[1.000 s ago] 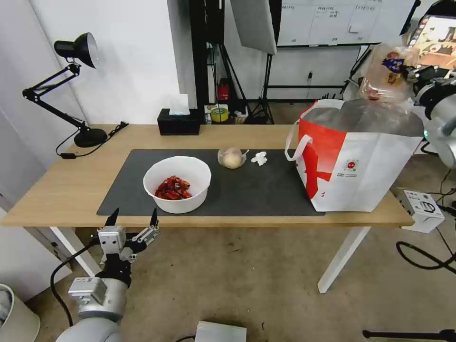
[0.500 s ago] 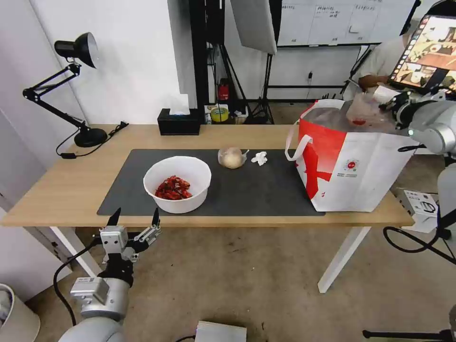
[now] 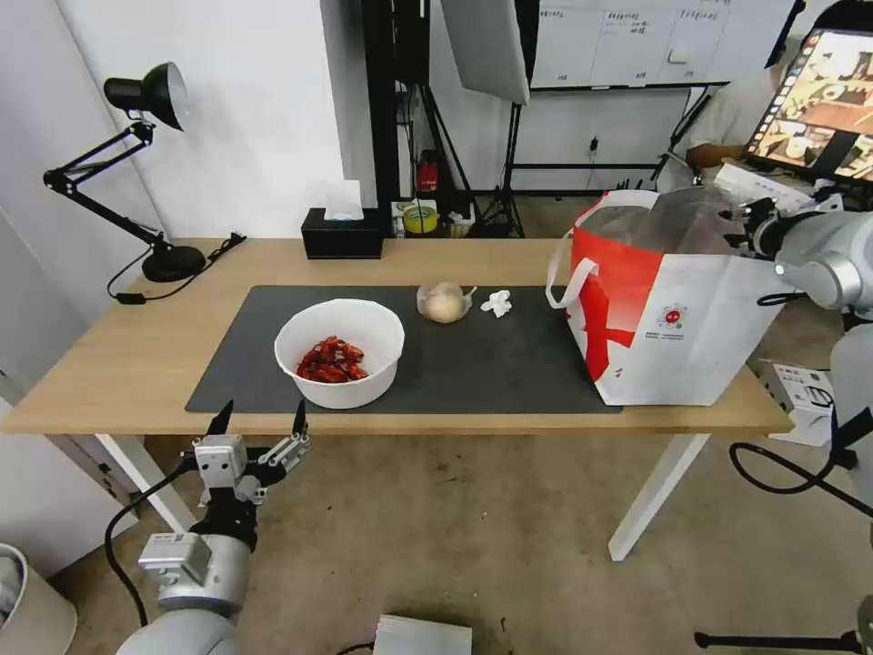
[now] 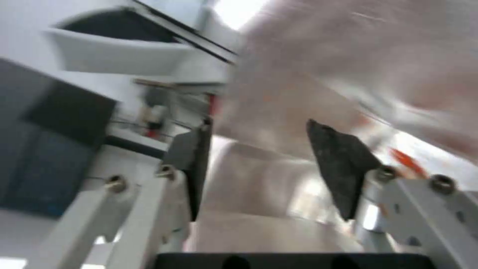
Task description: Pick up the trash from the table and place it into the takeout bag.
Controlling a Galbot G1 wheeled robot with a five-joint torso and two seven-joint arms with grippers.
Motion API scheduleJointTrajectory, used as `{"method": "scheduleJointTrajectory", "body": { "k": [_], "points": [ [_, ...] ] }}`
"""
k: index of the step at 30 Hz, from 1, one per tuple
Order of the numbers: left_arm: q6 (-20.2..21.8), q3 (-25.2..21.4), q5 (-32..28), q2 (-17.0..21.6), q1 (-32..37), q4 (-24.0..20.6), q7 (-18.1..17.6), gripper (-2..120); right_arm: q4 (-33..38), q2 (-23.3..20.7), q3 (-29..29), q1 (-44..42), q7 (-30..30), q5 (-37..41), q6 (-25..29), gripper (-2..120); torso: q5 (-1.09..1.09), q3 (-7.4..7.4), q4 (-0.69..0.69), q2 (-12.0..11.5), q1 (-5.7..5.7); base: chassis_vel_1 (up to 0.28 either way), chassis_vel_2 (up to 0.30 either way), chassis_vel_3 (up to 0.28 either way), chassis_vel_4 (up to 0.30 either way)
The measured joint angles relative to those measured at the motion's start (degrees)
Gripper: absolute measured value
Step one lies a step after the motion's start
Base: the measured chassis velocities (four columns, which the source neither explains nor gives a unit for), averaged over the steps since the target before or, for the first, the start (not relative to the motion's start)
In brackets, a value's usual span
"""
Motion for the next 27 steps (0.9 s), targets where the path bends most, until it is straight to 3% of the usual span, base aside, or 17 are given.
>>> {"method": "scheduleJointTrajectory", "body": {
  "k": [1, 2, 5, 6, 11, 12, 14, 18, 20, 27],
  "points": [
    [-0.11, -0.1, 0.0, -0.05, -0.04, 0.0, -0.01, 100, 2.16, -0.24, 0.19, -1.52, -4.11, -1.37, 1.25, 57, 0.0, 0.0, -0.01, 0.0, 0.0, 0.0, 0.0, 0.0, 0.0],
    [-0.11, -0.1, 0.0, -0.05, -0.04, 0.0, -0.01, 100, 2.16, -0.24, 0.19, -1.52, -4.11, -1.37, 1.25, 57, 0.0, 0.0, -0.01, 0.0, 0.0, 0.0, 0.0, 0.0, 0.0],
    [-0.45, -0.46, -0.01, -0.27, -0.2, 0.05, -0.02, 100, 10.05, -0.88, 0.11, -8.38, -17.91, -8.66, 4.03, 72, -0.01, -0.01, 0.0, 0.0, -0.01, 0.0, 0.0, 0.0, 0.0],
    [-0.45, -0.46, -0.01, -0.27, -0.2, 0.05, -0.02, 100, 10.05, -0.88, 0.11, -8.38, -17.91, -8.66, 4.03, 72, -0.01, -0.01, 0.0, 0.0, -0.01, 0.0, 0.0, 0.0, 0.0],
    [-1.45, -0.5, 1.05, -1.4, -0.06, 0.43, -0.11, 100, 18.15, -0.96, -2.82, -17.04, -31.4, -26.0, 8.55, 92, -0.01, -0.01, -0.01, 0.0, -0.01, 0.0, 0.0, 0.0, 0.0],
    [-1.45, -0.5, 1.05, -1.4, -0.06, 0.43, -0.11, 100, 18.15, -0.96, -2.82, -17.04, -31.4, -26.0, 8.55, 92, -0.01, -0.01, -0.01, 0.0, -0.01, 0.0, 0.0, 0.0, 0.0],
    [-1.89, -0.93, 1.14, -1.59, 0.17, 0.73, -0.18, 100, 20.65, -0.15, -5.36, -20.85, -36.2, -36.89, 11.11, 99, 0.0, -0.01, 0.0, 0.0, 0.0, 0.0, 0.0, 0.0, 0.0],
    [-2.38, -1.42, 1.13, -1.24, 0.35, 1.11, -0.22, 100, 22.48, 1.39, -7.5, -25.11, -39.43, -45.37, 12.82, 100, -0.01, -0.01, 0.0, 0.0, -0.01, 0.0, 0.0, 0.0, 0.0],
    [-2.62, -1.61, 1.11, -1.07, 0.18, 1.69, -0.22, 100, 22.65, 3.38, -9.11, -29.88, -42.17, -54.01, 14.51, 100, -0.01, -0.01, 0.0, 0.0, -0.01, 0.0, 0.0, 0.0, 0.0],
    [-3.58, -1.39, 1.29, -1.33, -0.47, 3.19, -0.15, 100, 20.59, 9.23, -12.12, -40.53, -44.96, -68.1, 18.82, 100, 0.0, -0.01, -0.01, 0.0, -0.01, 0.0, 0.0, 0.0, 0.0]
  ]
}}
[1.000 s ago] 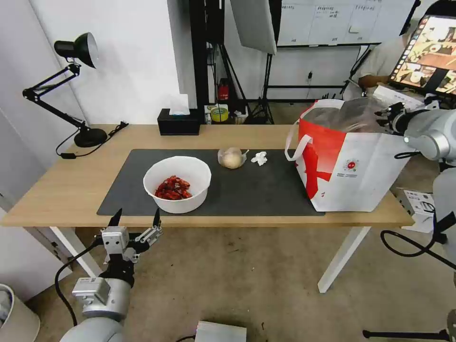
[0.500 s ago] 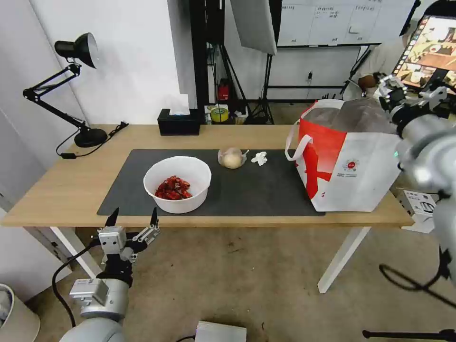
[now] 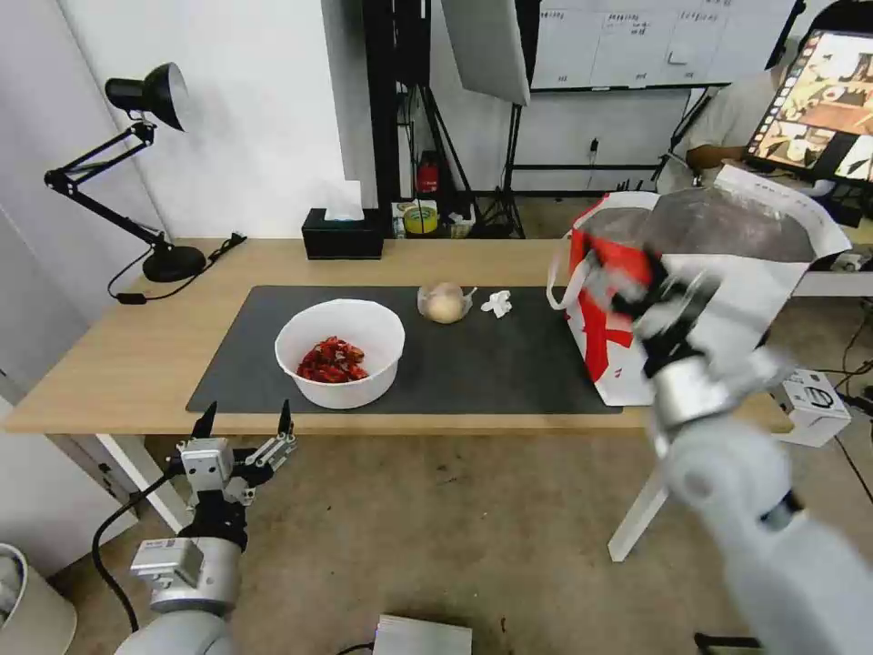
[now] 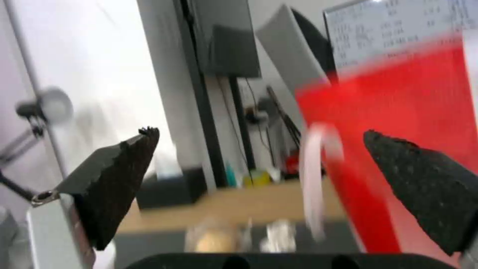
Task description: Pick up the trash from the table and place it into the takeout bag.
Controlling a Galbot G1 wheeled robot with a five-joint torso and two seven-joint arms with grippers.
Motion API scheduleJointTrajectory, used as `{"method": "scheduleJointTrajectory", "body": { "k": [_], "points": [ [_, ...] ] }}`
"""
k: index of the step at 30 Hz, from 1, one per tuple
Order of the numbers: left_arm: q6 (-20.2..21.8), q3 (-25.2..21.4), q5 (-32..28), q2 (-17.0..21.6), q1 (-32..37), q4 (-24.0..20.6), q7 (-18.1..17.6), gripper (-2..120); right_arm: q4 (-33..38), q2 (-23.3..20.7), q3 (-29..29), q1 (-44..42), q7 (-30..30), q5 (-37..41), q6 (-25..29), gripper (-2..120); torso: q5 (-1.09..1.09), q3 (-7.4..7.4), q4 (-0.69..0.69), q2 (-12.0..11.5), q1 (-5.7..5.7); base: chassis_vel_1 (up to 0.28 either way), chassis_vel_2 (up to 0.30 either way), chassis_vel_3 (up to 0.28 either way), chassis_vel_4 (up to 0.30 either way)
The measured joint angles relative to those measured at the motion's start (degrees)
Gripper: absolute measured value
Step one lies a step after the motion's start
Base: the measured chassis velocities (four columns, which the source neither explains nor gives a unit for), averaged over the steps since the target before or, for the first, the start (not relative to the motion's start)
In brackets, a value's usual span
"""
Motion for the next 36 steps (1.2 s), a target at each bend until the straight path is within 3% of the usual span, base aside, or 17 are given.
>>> {"method": "scheduleJointTrajectory", "body": {
  "k": [13, 20, 27, 36],
  "points": [
    [-2.92, 0.81, 2.01, 0.16, 0.1, 4.44, 1.53, 100, -6.63, 6.38, -1.98, -7.68, -0.83, -11.8, 5.82, 100, -0.01, 0.0, 0.0, 0.0, 0.0, 0.0, 0.0, 0.0, 0.0],
    [-4.15, 2.79, -2.85, 2.95, -2.66, 9.46, 2.92, 100, -9.27, 9.95, -2.04, -10.43, -1.19, -17.41, 7.13, 100, -0.01, 0.0, 0.01, 0.0, 0.0, 0.0, 0.0, 0.0, 0.0],
    [-4.48, 4.48, -5.08, 3.6, -5.53, 12.33, 3.22, 100, -9.4, 10.43, -1.95, -12.63, -1.27, -18.59, 7.33, 100, 0.0, 0.01, 0.0, 0.0, 0.01, 0.0, 0.0, 0.0, 0.0],
    [-4.61, 5.17, -5.13, 3.3, -5.35, 11.94, 3.46, 100, -7.95, 9.77, -1.58, -13.69, -1.32, -18.05, 7.51, 100, 0.0, 0.0, 0.0, 0.0, 0.01, 0.0, 0.0, 0.0, 0.0]
  ]
}}
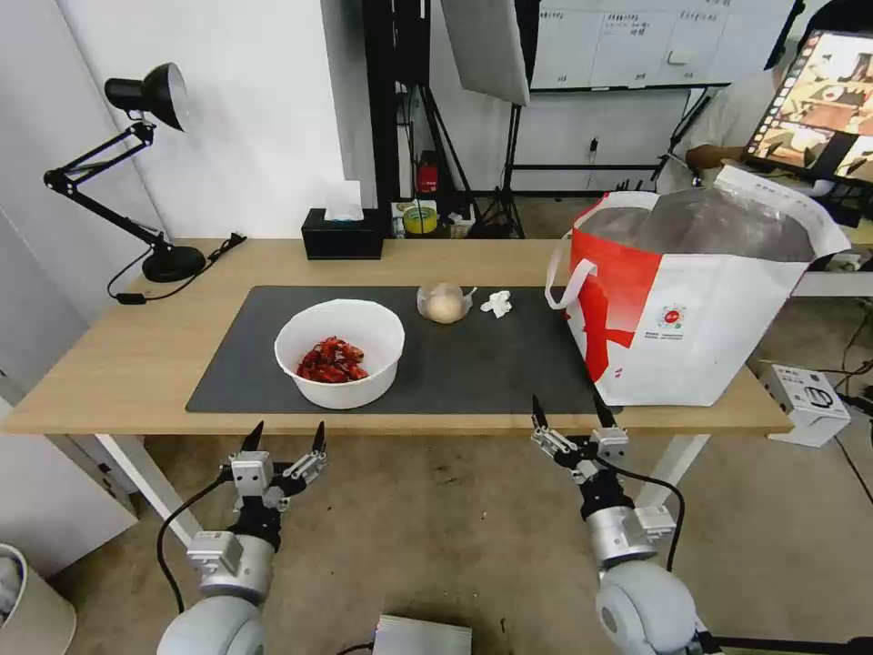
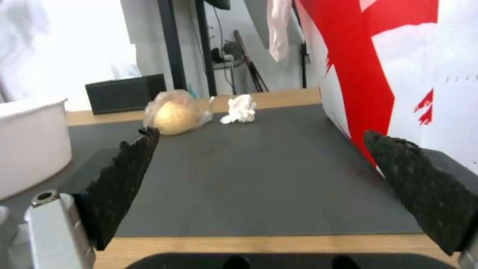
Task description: Pick up the trash from the table and place it into the takeout bag.
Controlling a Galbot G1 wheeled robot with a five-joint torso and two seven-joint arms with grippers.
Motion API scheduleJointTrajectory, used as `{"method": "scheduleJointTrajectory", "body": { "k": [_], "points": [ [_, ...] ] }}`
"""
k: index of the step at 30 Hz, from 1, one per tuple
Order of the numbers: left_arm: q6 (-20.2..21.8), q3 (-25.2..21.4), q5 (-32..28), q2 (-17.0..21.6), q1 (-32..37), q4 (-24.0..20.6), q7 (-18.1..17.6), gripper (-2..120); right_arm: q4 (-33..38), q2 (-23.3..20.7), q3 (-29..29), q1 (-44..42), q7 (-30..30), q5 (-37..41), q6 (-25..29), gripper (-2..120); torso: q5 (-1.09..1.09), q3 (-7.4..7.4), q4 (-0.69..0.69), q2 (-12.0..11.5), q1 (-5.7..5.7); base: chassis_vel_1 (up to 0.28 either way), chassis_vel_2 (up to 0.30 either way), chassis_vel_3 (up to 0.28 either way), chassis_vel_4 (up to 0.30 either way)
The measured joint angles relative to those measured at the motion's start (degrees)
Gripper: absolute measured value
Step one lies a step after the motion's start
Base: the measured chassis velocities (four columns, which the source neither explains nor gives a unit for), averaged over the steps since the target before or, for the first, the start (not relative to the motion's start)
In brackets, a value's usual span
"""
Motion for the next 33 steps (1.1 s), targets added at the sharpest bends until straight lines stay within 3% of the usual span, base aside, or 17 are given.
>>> {"method": "scheduleJointTrajectory", "body": {
  "k": [14, 24, 33],
  "points": [
    [-0.8, -2.3, 1.58, -2.22, 3.94, -3.9, 1.16, 100, -1.96, -2.7, -6.43, 8.63, 2.17, 3.04, -1.98, 100, 0.0, 0.0, 0.0, 0.0, 0.0, 0.0, 0.0, 0.0, 0.0],
    [-1.16, -3.44, 2.9, -4.66, 5.33, -5.55, 1.34, 100, -9.05, -4.82, -11.76, 20.81, 5.02, 7.38, -3.63, 100, 0.0, 0.01, 0.01, 0.0, 0.0, 0.0, 0.0, 0.0, 0.0],
    [-1.34, -4.2, 3.21, -5.73, 5.03, -5.92, 1.43, 100, -22.08, -3.66, -19.91, 34.31, 8.8, 9.19, -5.34, 100, 0.0, 0.01, 0.0, -0.01, 0.0, 0.0, 0.0, 0.0, 0.0]
  ]
}}
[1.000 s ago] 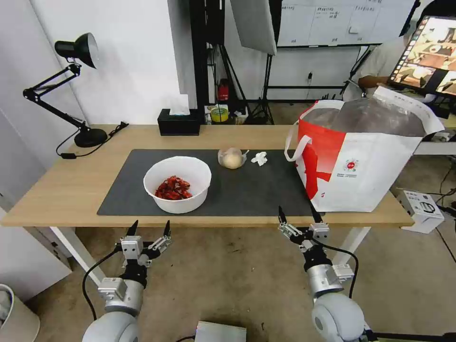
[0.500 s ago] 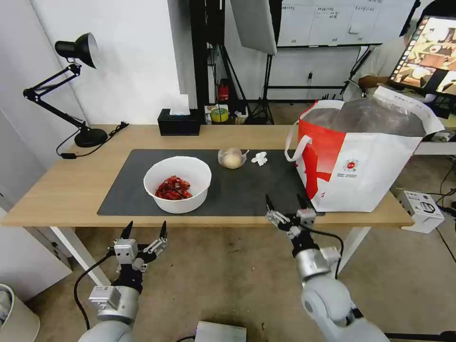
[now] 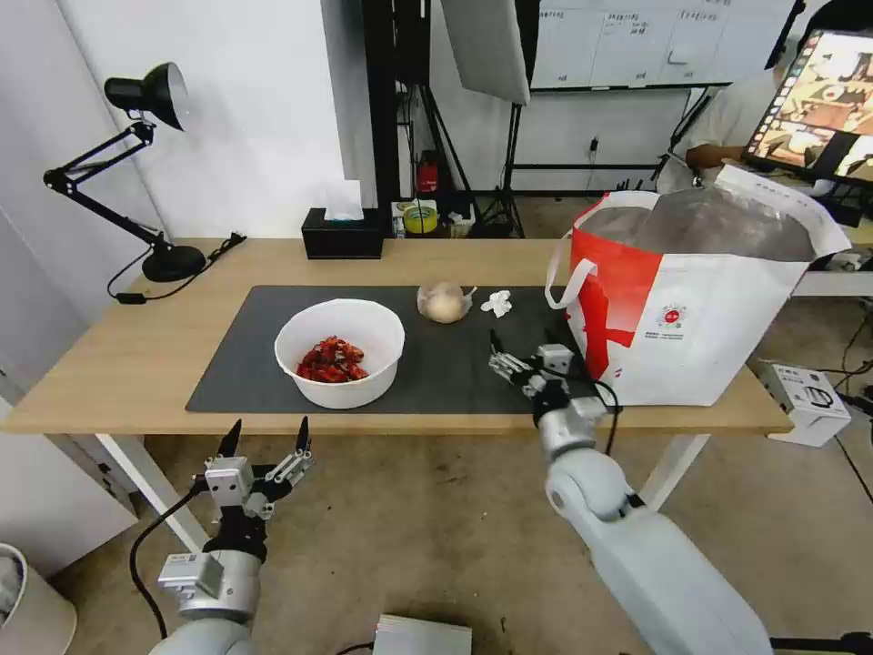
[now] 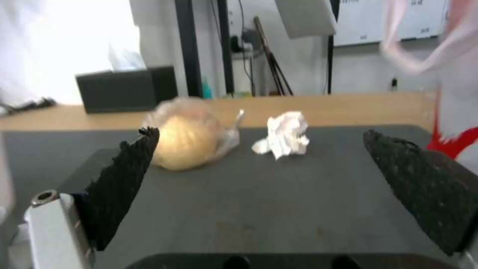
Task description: Pick up the trash from the table and place it into the takeout bag.
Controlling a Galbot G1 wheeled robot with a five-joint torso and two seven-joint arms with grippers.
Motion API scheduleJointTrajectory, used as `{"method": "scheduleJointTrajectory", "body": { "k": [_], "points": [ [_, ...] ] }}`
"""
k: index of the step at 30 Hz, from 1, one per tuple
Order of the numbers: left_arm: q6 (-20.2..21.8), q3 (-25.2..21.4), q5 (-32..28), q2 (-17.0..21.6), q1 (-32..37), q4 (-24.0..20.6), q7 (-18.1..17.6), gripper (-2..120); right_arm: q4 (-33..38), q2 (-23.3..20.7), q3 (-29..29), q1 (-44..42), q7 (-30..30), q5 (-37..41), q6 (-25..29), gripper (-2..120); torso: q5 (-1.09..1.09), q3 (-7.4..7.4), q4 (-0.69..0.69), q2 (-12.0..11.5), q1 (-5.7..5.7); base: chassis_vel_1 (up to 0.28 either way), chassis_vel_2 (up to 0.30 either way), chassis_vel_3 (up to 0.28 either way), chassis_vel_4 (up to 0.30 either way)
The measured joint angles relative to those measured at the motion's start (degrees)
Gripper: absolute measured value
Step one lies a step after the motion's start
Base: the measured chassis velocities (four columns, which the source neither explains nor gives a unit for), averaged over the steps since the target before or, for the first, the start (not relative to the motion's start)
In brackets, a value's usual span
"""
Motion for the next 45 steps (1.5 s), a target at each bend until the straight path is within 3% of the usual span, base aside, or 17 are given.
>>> {"method": "scheduleJointTrajectory", "body": {
  "k": [3, 6, 12, 15, 19, 30, 45],
  "points": [
    [-0.02, -0.16, -0.02, 0.11, -0.1, 0.07, 0.02, 100, -2.54, 0.7, -1.68, 2.41, 1.0, 0.57, -0.39, 100, 0.0, 0.0, 0.0, 0.0, 0.0, 0.0, 0.0, 0.0, 0.0],
    [-0.03, 0.08, -0.12, -0.23, -0.71, 0.63, 0.08, 100, -8.26, 3.08, -5.56, 10.6, 5.28, 3.21, -2.67, 100, 0.0, 0.0, 0.01, 0.0, 0.0, 0.0, 0.0, 0.0, 0.0],
    [-0.06, 0.45, -0.04, -0.7, -0.91, 0.9, 0.13, 100, -11.36, 4.15, -7.82, 15.96, 9.07, 5.18, -5.82, 100, -0.01, 0.0, 0.01, 0.0, 0.0, 0.0, 0.0, 0.0, 0.0],
    [-0.12, 0.55, -0.04, -0.57, -1.0, 1.13, 0.19, 100, -14.5, 5.06, -9.72, 20.83, 14.88, 8.87, -12.56, 100, 0.0, 0.0, 0.01, 0.0, 0.0, 0.0, 0.0, 0.0, 0.0],
    [-0.25, 0.25, -0.12, 0.17, -0.92, 1.34, 0.44, 100, -17.4, 5.99, -10.31, 23.96, 19.08, 11.43, -17.62, 100, 0.0, 0.0, 0.01, 0.0, 0.0, 0.0, 0.0, 0.0, 0.0],
    [-1.12, 0.5, 0.28, -0.35, -0.53, 1.9, 1.14, 100, -25.51, 8.46, -11.65, 30.52, 20.21, 17.9, -21.33, 100, 0.0, -0.01, 0.0, 0.0, 0.0, 0.0, 0.0, 0.0, 0.0],
    [-1.51, 0.78, 0.75, -0.43, -0.42, 2.47, 1.29, 100, -32.63, 11.75, -11.66, 32.5, 18.36, 17.85, -21.78, 99, 0.0, -0.01, 0.01, 0.01, 0.0, 0.0, 0.0, 0.0, 0.0]
  ]
}}
